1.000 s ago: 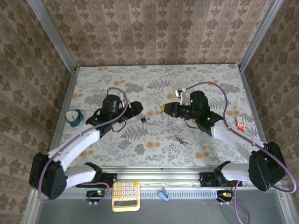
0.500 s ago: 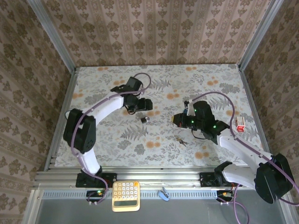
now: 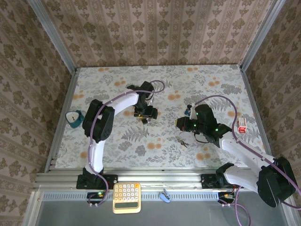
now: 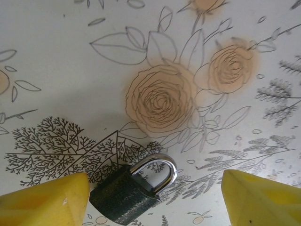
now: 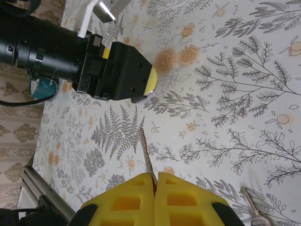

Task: Unlock with the key

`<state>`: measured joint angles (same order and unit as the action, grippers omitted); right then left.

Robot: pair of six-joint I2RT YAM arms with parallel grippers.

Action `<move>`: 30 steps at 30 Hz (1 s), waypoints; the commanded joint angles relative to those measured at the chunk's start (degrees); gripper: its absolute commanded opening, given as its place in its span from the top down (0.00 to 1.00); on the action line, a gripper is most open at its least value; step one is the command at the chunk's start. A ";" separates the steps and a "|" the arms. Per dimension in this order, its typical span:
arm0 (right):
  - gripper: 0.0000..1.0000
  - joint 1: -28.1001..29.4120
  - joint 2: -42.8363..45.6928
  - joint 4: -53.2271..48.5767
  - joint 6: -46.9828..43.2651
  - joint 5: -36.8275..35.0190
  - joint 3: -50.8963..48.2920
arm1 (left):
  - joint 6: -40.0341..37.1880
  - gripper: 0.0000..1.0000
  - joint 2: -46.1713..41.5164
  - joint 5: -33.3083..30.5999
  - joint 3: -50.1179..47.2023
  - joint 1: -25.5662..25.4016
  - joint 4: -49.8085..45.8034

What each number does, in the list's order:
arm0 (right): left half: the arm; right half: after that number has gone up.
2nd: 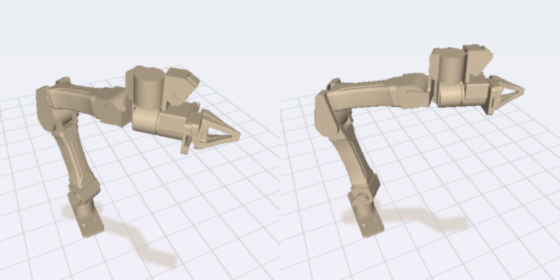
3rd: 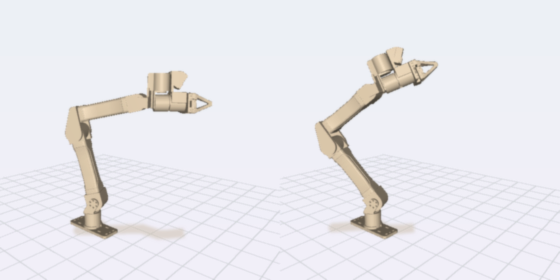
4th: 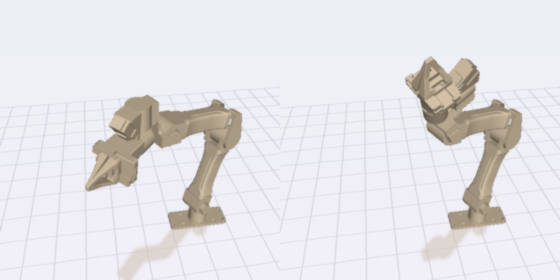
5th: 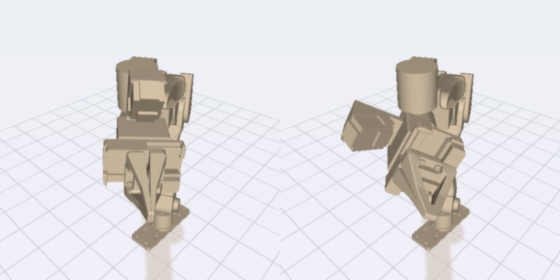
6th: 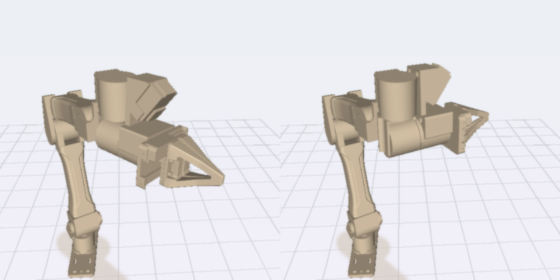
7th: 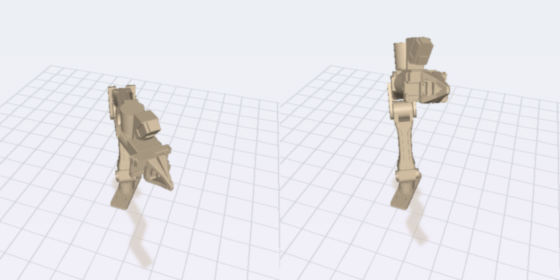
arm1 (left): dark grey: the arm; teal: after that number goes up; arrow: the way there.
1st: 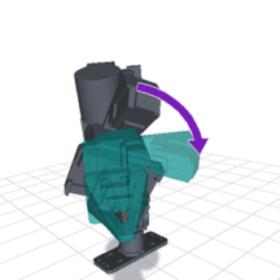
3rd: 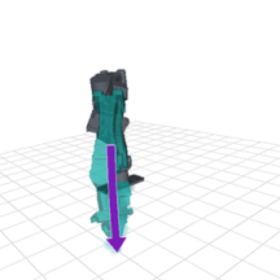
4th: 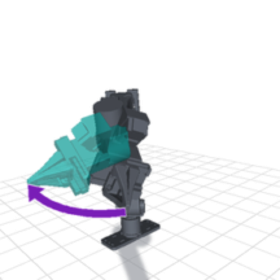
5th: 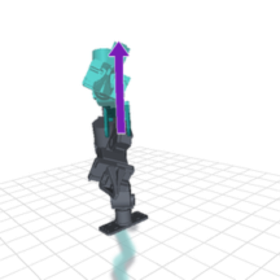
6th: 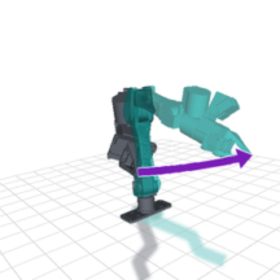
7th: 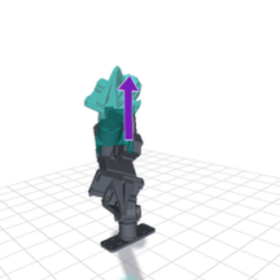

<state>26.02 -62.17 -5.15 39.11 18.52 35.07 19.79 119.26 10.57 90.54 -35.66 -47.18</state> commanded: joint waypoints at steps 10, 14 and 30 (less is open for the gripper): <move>1.00 -0.47 -0.14 -0.52 -1.16 -0.60 0.35 | -1.51 0.33 0.34 0.90 -0.49 -1.46 -2.45; 1.00 -0.53 -0.82 -0.03 -1.14 -0.37 0.44 | -1.51 0.36 -1.29 -1.22 -1.49 -2.56 -3.61; 1.00 -1.06 -1.56 1.19 -0.63 -0.24 0.00 | 1.02 0.50 4.09 -9.69 3.65 -5.83 -9.42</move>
<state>25.36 -64.14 -4.95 38.94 18.41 35.07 19.75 121.08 2.92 92.79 -40.97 -53.87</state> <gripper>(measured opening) 0.066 0.501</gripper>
